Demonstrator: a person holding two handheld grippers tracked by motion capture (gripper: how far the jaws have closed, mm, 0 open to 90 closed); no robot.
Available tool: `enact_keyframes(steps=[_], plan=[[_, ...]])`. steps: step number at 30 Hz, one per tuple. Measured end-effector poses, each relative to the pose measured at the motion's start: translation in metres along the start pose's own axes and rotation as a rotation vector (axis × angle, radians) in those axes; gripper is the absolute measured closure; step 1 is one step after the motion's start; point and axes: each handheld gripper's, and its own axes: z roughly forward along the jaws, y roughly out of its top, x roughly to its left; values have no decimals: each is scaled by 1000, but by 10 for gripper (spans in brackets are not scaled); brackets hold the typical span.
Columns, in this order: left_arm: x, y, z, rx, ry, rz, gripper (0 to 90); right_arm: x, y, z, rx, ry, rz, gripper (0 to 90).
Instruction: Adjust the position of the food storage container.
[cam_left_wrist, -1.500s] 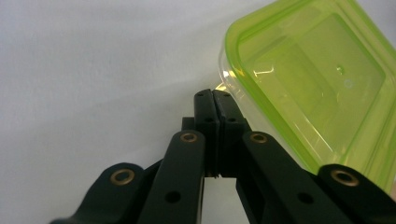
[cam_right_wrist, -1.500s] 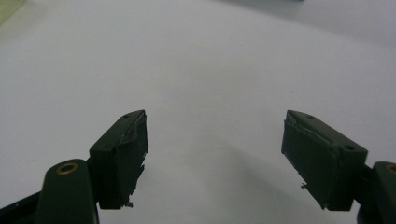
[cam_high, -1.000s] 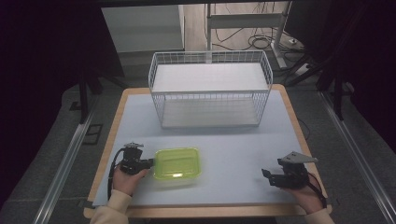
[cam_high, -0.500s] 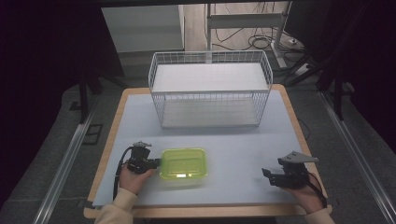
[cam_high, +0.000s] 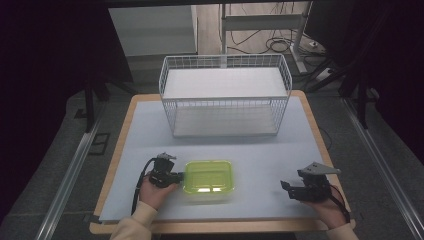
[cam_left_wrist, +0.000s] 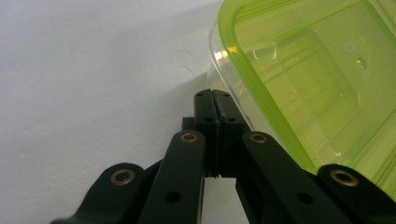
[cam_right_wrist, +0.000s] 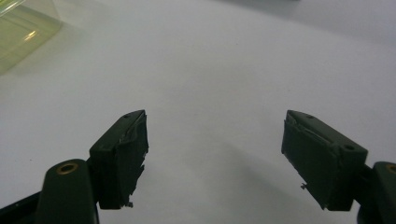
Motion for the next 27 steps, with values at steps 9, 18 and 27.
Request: enact_keyframes(steps=[9, 18, 27], plan=[[-17, 4, 12, 11, -25, 21, 894, 0, 2, 1, -2, 5, 5, 228], [-18, -3, 6, -1, -84, 6, 892, 3, 13, 11, -8, 28, 1, 228], [-8, -10, -17, -81, -60, 9, 895, 7, 19, 14, -21, 46, 4, 230]])
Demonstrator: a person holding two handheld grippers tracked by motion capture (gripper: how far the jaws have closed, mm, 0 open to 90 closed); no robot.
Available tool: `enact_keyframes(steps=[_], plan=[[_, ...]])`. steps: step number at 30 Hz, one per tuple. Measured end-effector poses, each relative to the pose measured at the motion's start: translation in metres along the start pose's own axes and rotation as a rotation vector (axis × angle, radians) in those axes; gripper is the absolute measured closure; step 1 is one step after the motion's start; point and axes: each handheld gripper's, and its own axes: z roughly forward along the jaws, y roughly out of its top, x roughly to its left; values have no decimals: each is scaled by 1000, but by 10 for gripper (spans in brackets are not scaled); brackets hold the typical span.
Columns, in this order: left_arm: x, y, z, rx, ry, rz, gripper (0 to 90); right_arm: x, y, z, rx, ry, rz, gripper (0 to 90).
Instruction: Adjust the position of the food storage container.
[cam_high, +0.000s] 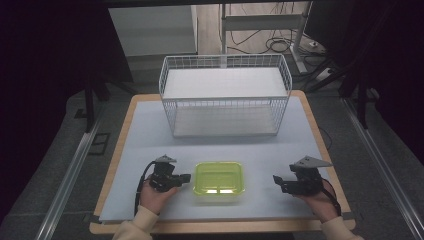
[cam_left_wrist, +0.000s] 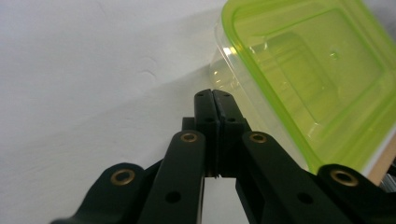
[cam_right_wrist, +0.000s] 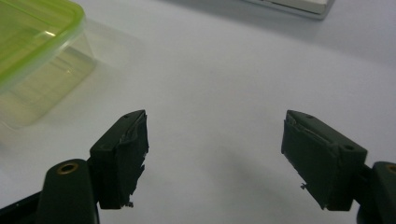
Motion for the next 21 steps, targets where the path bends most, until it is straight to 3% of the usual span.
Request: enact_keyframes(steps=[4, 10, 14, 15, 17, 20, 21], plan=[[9, -3, -17, -34, -12, -10, 895, 1, 3, -3, -22, 21, 9, 229], [18, -7, -26, -49, -3, -32, 894, 1, 0, -5, -19, 17, 14, 230], [17, -9, -30, -70, 0, -33, 873, 2, -2, -8, -20, 13, 10, 229], [16, -8, -31, -72, -1, -29, 851, 2, -2, -9, -24, 12, 7, 227], [12, -7, -30, -68, -6, -23, 706, 3, -4, -11, -26, 12, -8, 221], [7, -6, -29, -74, -14, -51, 533, 3, -5, -12, -26, 26, -2, 214], [7, -6, -30, -78, -17, -54, 515, 3, -5, -12, -28, 32, -1, 211]])
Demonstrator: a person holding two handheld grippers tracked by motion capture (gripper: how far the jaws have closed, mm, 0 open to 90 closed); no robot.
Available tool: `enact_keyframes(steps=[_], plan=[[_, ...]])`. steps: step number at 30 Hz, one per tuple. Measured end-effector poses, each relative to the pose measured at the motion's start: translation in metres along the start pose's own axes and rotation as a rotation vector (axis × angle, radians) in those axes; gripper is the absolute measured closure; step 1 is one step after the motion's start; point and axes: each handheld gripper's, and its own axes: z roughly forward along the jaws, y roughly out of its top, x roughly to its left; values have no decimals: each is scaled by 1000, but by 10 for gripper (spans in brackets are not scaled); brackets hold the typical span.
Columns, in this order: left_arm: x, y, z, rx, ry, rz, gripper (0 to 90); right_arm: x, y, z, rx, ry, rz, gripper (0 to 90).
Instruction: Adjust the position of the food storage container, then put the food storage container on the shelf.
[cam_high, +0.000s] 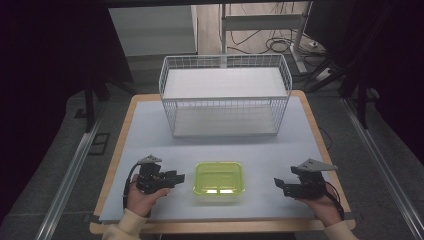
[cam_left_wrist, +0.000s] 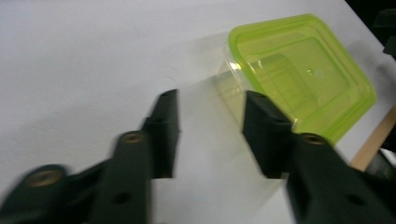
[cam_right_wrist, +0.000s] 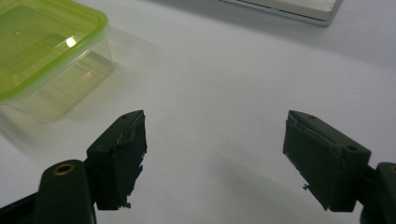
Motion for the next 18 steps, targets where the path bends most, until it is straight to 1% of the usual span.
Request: enact_keyframes(steps=[3, 5, 7, 9, 10, 11, 14, 17, 18], plan=[[-1, 0, -2, -2, -1, -5, 504, 1, 0, -1, -6, 9, 2, 206], [-1, 1, -3, -4, -12, -13, 480, 2, 1, -2, -13, 21, 1, 201], [-1, 1, -4, -9, -30, -30, 440, 2, 2, -3, -13, 23, 12, 198], [-2, 1, -5, -13, -41, -36, 410, 2, 4, -4, -12, 31, 35, 199], [-4, 1, -5, -15, -54, -40, 407, 2, 4, -4, -11, 39, 37, 205], [-4, 1, -5, -15, -54, -40, 406, 2, 5, -5, -12, 47, 40, 212], [-6, 1, -5, -6, -83, -45, 402, 4, 6, -5, -8, 59, 46, 227], [-7, 1, -4, 1, -95, -38, 407, 6, 7, -5, -7, 77, 57, 244], [-8, 1, -3, 2, -104, -44, 413, 8, 9, -5, -5, 104, 72, 258]])
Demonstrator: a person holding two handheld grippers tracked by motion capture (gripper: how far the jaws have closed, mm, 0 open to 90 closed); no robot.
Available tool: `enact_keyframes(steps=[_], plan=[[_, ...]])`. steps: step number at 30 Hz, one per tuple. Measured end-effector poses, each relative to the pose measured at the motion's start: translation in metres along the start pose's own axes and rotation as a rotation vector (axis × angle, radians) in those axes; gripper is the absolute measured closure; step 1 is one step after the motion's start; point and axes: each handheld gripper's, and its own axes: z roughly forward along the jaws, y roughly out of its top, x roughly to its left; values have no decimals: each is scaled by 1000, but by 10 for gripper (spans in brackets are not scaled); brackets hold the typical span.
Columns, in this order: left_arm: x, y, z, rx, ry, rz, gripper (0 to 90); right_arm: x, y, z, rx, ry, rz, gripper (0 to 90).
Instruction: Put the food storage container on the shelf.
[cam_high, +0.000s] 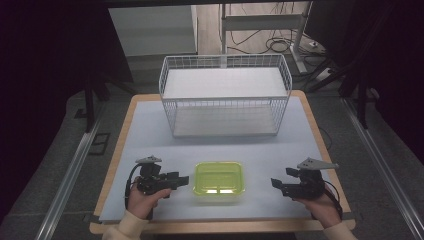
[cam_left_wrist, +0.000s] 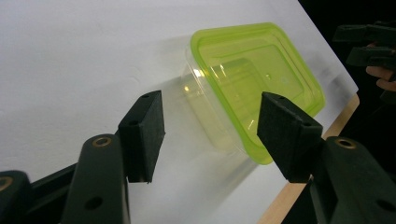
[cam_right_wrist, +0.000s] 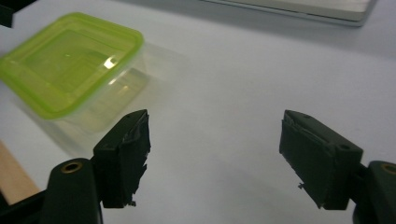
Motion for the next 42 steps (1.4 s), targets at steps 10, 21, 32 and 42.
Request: enact_keyframes(steps=[10, 21, 32, 42], plan=[[-3, 0, 5, 18, -44, -3, 455, 6, 2, 2, 1, 97, 45, 318], [-4, -1, 12, 30, -68, -11, 461, 15, 3, 19, 29, 181, 84, 340], [-5, -1, 18, 44, -67, -6, 464, 21, 5, 32, 49, 198, 83, 346], [-4, 0, 23, 52, -66, -7, 495, 28, 13, 43, 52, 218, 89, 358]])
